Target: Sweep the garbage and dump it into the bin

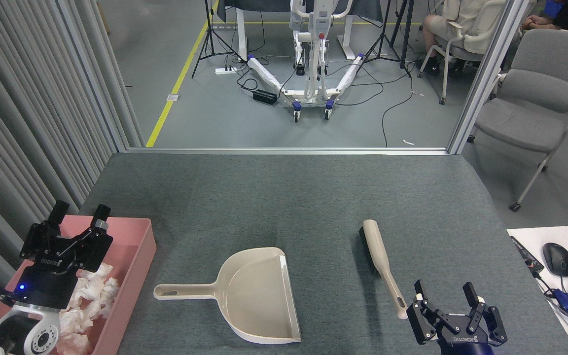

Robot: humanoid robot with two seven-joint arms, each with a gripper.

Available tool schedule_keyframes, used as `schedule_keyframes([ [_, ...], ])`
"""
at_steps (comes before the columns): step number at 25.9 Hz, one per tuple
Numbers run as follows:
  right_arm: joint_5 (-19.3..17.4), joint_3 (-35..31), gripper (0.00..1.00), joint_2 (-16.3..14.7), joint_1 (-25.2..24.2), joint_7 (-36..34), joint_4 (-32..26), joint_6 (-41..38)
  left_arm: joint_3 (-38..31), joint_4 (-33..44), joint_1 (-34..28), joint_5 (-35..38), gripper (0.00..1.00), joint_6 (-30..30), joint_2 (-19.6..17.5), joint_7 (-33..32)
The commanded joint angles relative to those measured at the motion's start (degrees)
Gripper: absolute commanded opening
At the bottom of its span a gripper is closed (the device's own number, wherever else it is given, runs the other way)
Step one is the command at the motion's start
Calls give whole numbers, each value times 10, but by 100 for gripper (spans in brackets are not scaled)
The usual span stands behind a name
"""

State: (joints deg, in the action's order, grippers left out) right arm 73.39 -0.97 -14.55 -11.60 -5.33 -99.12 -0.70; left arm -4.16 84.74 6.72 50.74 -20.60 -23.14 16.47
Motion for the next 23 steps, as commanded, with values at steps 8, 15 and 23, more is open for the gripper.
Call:
schedule_keyframes([
  [8, 0, 0, 98, 2, 0, 1, 0, -3, -7, 0, 0, -16, 99, 35, -1, -2],
  [15, 0, 0, 98, 3, 0, 1, 1, -3, -5, 1, 1, -16, 99, 34, -6, -4],
  [23, 0, 0, 98, 4, 0, 1, 1, -4, -2, -1, 4, -17, 99, 27, -15, -5],
])
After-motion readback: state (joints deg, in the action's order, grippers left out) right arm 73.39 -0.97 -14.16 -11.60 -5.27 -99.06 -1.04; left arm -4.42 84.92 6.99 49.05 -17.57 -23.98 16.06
